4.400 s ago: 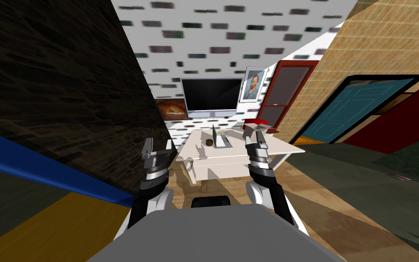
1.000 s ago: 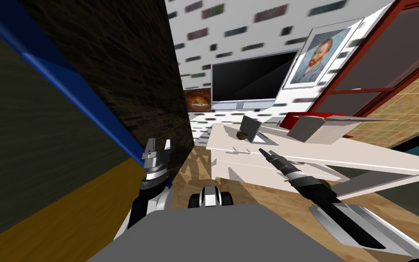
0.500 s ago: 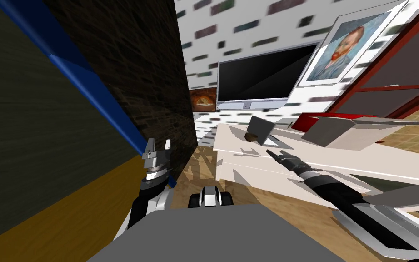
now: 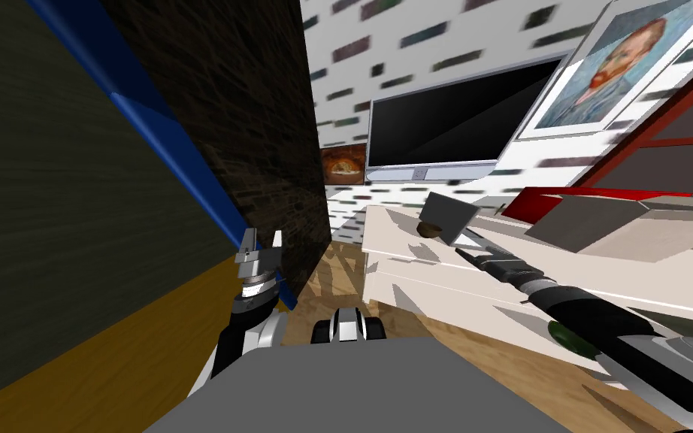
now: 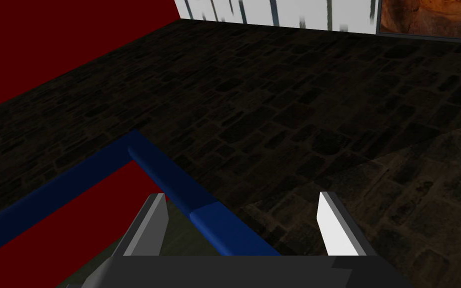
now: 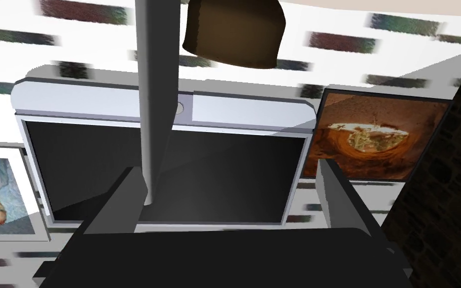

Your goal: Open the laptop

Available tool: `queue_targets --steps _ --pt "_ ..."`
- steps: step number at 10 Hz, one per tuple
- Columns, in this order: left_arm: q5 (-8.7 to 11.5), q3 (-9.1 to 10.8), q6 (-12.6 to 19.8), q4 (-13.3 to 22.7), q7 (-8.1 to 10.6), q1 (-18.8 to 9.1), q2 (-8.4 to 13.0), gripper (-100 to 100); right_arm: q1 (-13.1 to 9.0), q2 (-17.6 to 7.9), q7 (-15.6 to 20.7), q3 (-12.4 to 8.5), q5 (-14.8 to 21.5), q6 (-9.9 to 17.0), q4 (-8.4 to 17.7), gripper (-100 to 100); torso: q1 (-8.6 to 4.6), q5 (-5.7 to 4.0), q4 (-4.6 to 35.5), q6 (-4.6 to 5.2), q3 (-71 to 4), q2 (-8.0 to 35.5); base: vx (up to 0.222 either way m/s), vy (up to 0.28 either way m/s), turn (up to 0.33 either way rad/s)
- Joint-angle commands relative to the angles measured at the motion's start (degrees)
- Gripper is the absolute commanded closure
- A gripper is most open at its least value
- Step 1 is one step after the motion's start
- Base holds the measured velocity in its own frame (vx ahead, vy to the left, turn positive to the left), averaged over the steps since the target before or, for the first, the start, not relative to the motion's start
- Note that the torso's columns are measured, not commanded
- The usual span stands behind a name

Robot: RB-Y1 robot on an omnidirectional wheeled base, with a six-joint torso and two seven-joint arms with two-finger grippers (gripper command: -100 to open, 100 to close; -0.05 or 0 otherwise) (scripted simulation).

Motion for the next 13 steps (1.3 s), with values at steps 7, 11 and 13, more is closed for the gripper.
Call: queue_targets --steps 7,11,13 --pt "0.00 0.01 0.00 0.00 0.00 0.00 0.00 0 7.84 -11.19 8.49 -10.79 8.32 8.98 8.64 -100 0.03 0.02 0.02 0.01 0.03 0.06 0.064 0.032 0.082" --pt "0.00 0.01 0.00 0.00 0.00 0.00 0.00 0 11.06 -15.63 12.40 -15.06 11.82 12.98 12.22 -100 0.04 0.02 0.02 0.02 0.04 0.07 0.054 0.009 0.060" --pt "0.00 0.01 0.00 0.00 0.00 0.00 0.01 0 11.91 -16.85 13.39 -16.22 12.74 13.99 13.11 -100 0.05 0.02 0.00 0.03 0.01 0.03 0.044 0.009 0.040"
